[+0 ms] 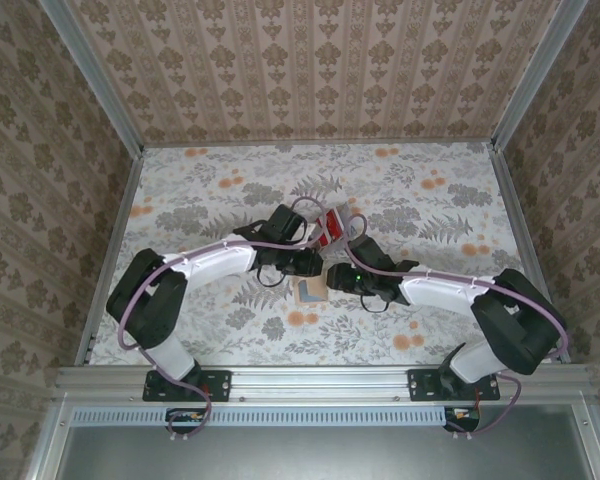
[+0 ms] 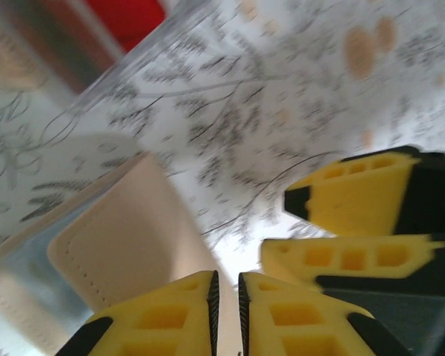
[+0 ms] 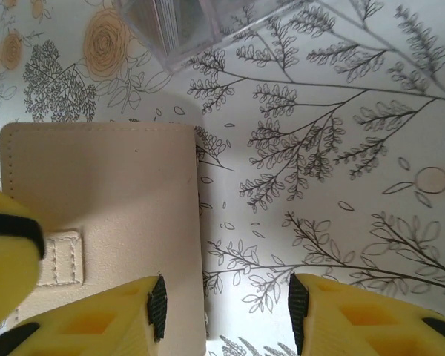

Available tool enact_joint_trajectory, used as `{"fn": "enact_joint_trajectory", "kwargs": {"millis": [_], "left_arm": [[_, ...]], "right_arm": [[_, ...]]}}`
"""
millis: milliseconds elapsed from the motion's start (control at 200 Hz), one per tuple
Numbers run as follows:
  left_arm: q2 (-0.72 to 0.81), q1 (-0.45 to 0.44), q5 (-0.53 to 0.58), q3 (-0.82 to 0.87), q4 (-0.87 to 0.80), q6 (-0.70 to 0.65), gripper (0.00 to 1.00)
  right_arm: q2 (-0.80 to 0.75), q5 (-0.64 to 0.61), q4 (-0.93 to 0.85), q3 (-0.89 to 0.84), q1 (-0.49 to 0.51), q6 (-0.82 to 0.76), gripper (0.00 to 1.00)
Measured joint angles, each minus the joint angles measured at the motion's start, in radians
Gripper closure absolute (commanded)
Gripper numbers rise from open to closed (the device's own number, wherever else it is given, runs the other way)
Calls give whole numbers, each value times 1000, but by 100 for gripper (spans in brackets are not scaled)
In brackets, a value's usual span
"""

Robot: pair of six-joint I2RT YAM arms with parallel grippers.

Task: Put the credit cards into the card holder

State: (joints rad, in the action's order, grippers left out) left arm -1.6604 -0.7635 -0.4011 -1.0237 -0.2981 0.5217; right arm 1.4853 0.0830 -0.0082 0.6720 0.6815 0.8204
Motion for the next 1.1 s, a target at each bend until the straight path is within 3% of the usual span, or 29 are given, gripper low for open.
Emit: {"fn": "enact_joint_trajectory", "kwargs": {"millis": [250,620,690,780,840,980,1100], "left_arm": [[46,32,58,142,-6,-1,94],[89,71,55,274,178,10,100],[90,73,56,291,210,17,100],[95,89,54,312,232,24,100],[100,95,63,324,229,25,100],[116,97,85,331,215,25,92],[132,105,122,344,151,24,88]], "right_arm": [[109,45,49,32,27,18,44],[234,150,251,80,28,104,43],[269,179,306,93,31,125,48],[304,210,372,98,32,151,70],[332,231,424,101,43,161,77],[307,197,385,103,59,128,81],[161,88,140,103,87,45,80]]}}
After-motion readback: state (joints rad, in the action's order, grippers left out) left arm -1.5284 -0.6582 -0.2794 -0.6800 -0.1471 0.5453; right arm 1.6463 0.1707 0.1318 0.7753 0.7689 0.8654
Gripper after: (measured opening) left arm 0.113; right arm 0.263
